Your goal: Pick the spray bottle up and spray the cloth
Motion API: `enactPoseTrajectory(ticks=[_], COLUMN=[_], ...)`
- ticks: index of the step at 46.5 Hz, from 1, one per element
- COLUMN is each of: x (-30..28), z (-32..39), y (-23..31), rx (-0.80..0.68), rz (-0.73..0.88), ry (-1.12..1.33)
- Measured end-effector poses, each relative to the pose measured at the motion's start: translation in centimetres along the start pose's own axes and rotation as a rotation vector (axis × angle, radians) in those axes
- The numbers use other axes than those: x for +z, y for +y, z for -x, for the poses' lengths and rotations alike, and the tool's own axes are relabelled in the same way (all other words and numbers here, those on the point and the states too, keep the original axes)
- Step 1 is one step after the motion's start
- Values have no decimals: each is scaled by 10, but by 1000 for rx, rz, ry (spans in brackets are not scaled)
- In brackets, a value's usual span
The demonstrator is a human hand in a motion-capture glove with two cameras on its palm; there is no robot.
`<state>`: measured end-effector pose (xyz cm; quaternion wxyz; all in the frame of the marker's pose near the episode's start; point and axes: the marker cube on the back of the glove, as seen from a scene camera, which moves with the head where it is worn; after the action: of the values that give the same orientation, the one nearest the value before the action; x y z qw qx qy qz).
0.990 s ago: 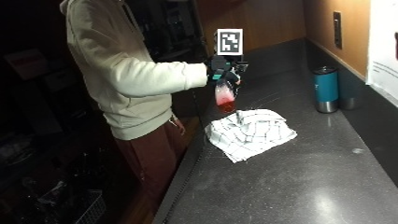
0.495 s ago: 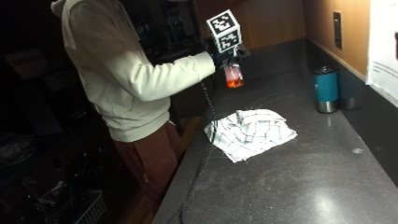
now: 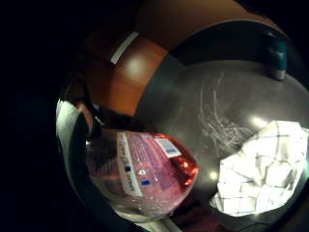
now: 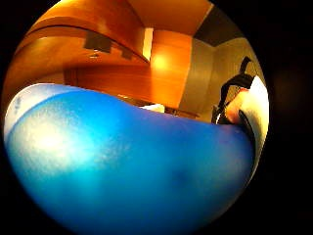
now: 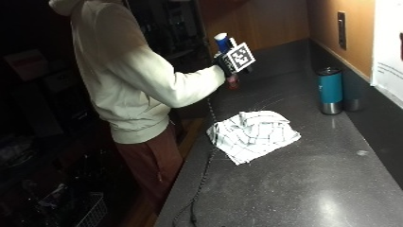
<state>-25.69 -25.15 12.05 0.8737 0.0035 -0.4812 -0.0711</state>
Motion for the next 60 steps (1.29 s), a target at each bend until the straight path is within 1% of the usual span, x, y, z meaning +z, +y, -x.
enactPoseTrajectory(ticks=[5, 8, 20, 26, 40, 49, 60], x=[27, 48, 105, 128, 139, 139, 104], z=[-17, -29, -82, -99, -124, -138, -127], y=[4, 0, 0, -2, -10, -6, 0], rx=[-18, -33, 25, 33, 55, 76, 58], rz=[56, 56, 155, 163, 126, 210, 272], ry=[3, 25, 82, 107, 141, 165, 187])
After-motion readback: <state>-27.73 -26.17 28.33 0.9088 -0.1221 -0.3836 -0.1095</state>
